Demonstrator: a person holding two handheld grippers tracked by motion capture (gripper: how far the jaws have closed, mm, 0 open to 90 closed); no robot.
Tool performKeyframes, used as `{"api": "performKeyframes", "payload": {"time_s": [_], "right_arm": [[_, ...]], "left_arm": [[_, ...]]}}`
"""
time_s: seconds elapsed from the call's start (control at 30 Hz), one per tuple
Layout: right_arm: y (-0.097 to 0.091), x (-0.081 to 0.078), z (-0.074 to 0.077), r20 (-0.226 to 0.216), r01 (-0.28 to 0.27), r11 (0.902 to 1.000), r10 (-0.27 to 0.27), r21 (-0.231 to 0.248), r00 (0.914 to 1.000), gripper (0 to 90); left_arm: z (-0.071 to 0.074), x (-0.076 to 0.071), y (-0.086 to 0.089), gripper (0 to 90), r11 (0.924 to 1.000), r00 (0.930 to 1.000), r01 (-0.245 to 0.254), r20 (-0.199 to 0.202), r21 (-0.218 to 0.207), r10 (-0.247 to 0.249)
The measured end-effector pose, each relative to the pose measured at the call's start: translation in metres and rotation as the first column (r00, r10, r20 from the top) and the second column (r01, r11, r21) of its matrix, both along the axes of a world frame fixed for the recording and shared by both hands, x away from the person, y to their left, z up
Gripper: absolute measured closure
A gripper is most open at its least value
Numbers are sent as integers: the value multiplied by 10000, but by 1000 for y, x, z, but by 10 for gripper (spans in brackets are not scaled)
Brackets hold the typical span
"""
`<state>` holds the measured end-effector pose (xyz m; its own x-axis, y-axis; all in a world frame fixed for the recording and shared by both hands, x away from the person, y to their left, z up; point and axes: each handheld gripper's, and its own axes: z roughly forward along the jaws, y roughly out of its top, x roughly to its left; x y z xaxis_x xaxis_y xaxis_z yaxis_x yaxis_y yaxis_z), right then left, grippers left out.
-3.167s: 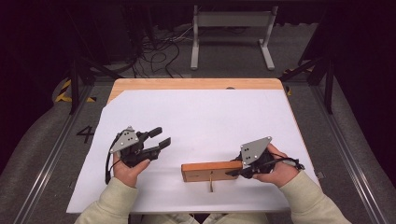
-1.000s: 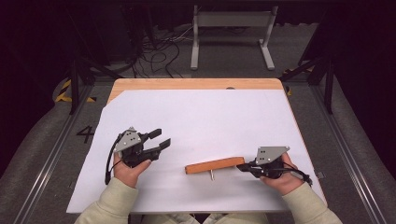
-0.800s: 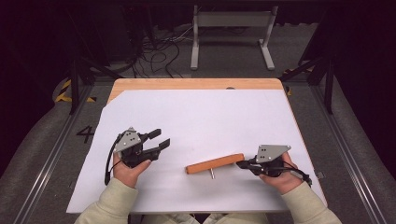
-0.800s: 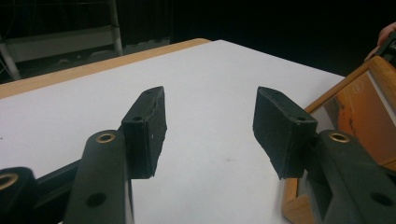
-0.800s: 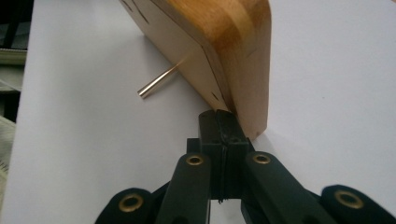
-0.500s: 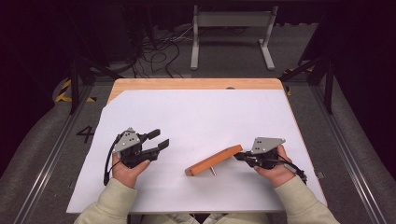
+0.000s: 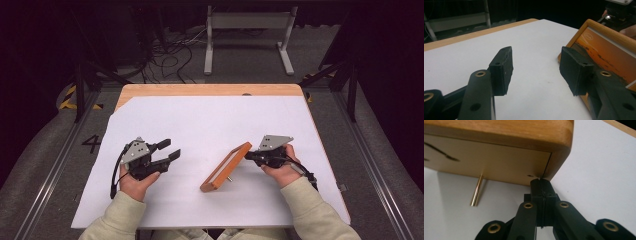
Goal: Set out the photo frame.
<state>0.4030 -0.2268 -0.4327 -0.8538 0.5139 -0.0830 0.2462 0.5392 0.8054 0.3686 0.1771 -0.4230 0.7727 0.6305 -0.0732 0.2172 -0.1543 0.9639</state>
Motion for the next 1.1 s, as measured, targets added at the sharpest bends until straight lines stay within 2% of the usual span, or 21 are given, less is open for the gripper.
{"api": "performKeyframes", "payload": {"time_s": [0.2, 0.53, 0.87, 0.97, 1.1], "right_arm": [[11, 15, -1, -101, 69, 9999, -68, 141, 9999, 900], [36, 39, -2, -439, -134, 9996, 144, 238, 9989, 900], [74, 62, -5, -660, -967, 9951, 980, 223, 9930, 900], [83, 65, -6, -711, -1230, 9922, 1240, 180, 9897, 900], [89, 66, -7, -766, -1444, 9889, 1468, 356, 9862, 900]], "left_arm": [[-2, 1, -1, 430, 9999, 9998, 13, -203, 106, -10], [-2, 1, 0, 429, 9999, 9998, -19, -205, 157, 22], [-3, 2, 1, 428, 9998, 9995, -44, -304, 181, 50], [-3, 2, 2, 427, 9997, 9995, -39, -304, 227, 46], [-3, 2, 1, 427, 9997, 9995, -33, -314, 258, 41]]}}
